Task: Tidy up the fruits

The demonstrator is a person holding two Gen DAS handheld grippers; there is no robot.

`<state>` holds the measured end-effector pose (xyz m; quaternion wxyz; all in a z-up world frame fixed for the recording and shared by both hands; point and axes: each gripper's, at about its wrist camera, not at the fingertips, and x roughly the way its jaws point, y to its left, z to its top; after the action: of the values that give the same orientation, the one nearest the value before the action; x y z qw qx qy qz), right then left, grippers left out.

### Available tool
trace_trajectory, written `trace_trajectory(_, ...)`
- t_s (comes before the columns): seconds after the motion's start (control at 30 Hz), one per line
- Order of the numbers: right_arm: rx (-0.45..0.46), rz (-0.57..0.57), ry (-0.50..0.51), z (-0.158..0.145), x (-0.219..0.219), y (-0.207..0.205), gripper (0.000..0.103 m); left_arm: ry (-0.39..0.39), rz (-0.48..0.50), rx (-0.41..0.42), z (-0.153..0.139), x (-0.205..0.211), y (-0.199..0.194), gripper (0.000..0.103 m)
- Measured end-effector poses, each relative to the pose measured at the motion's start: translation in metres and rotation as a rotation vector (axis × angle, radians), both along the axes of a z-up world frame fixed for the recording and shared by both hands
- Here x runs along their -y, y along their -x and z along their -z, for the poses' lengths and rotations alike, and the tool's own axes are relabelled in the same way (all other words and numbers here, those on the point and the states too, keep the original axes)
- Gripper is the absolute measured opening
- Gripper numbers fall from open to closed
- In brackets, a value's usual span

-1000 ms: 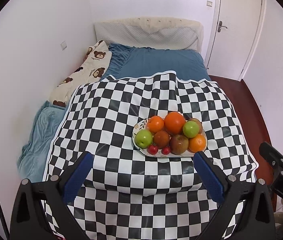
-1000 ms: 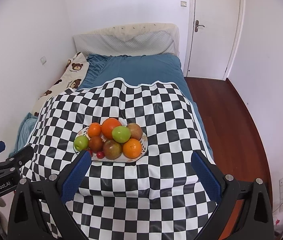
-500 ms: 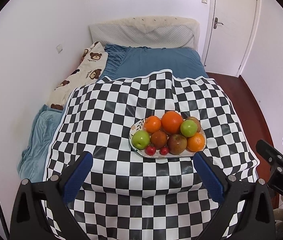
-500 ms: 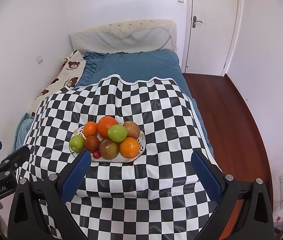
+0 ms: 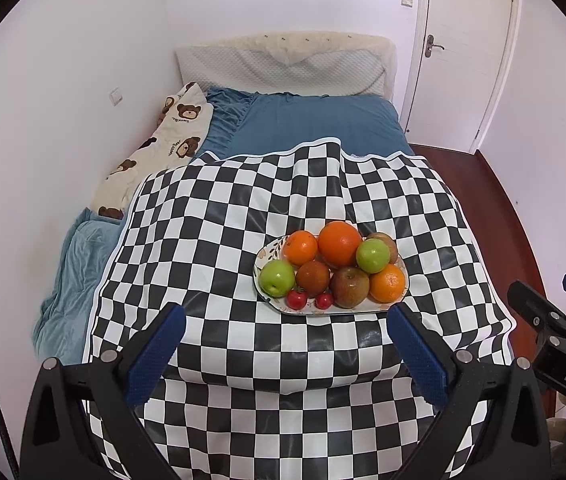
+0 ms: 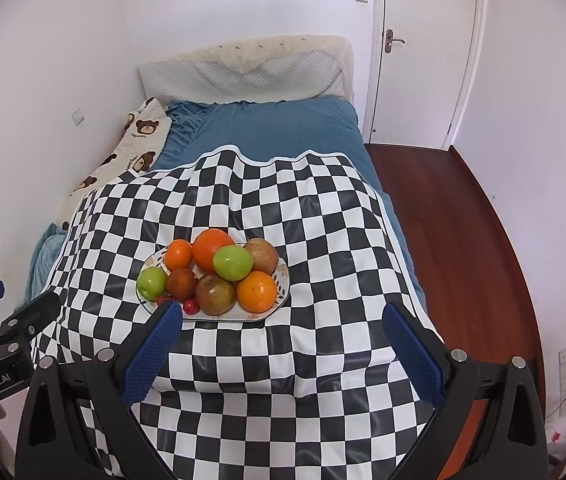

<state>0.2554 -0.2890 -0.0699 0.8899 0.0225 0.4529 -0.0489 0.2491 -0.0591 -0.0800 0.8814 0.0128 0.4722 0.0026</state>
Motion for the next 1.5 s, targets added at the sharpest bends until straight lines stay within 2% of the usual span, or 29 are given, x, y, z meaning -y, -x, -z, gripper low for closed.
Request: trace_trajectory(1.5, -0.006, -0.022, -0.011, 0.0026, 0.0001, 0.0057, 0.102, -0.005, 0.009, -0.006, 0.0002, 0.0014, 0.0021, 0.103)
